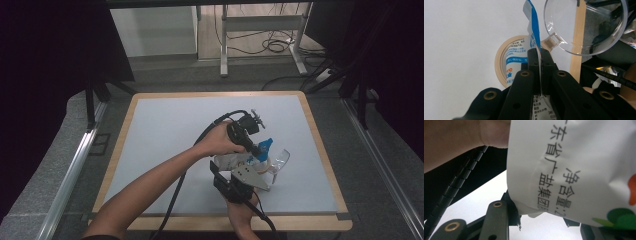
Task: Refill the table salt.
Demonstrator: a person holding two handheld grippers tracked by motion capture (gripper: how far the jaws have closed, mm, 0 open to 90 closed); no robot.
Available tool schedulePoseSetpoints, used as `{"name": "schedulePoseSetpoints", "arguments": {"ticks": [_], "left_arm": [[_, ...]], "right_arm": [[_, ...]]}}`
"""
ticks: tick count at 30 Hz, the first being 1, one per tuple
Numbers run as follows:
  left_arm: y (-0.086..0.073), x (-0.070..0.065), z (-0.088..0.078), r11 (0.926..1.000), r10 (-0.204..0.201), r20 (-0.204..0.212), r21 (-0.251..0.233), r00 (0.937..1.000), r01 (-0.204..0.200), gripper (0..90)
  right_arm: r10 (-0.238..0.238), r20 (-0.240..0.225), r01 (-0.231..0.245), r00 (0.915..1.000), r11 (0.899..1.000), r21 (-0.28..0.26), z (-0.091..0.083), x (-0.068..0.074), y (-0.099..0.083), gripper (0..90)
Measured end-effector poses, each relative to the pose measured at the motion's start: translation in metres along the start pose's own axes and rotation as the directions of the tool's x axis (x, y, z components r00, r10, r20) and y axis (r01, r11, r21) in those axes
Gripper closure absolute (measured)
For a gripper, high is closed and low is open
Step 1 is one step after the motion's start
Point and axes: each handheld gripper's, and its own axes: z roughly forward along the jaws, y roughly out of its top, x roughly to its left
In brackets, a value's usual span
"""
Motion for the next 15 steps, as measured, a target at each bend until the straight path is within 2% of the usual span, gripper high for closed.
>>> {"name": "schedulePoseSetpoints", "arguments": {"ticks": [15], "left_arm": [[-0.0002, 0.0007, 0.0011, 0.9999, -0.003, 0.000, 0.015, 1.0000, 0.003, 90.0]], "right_arm": [[-0.003, 0.000, 0.003, 1.0000, 1.000, 0.001, 0.0015, 0.0011, -0.0013, 57.3]]}}
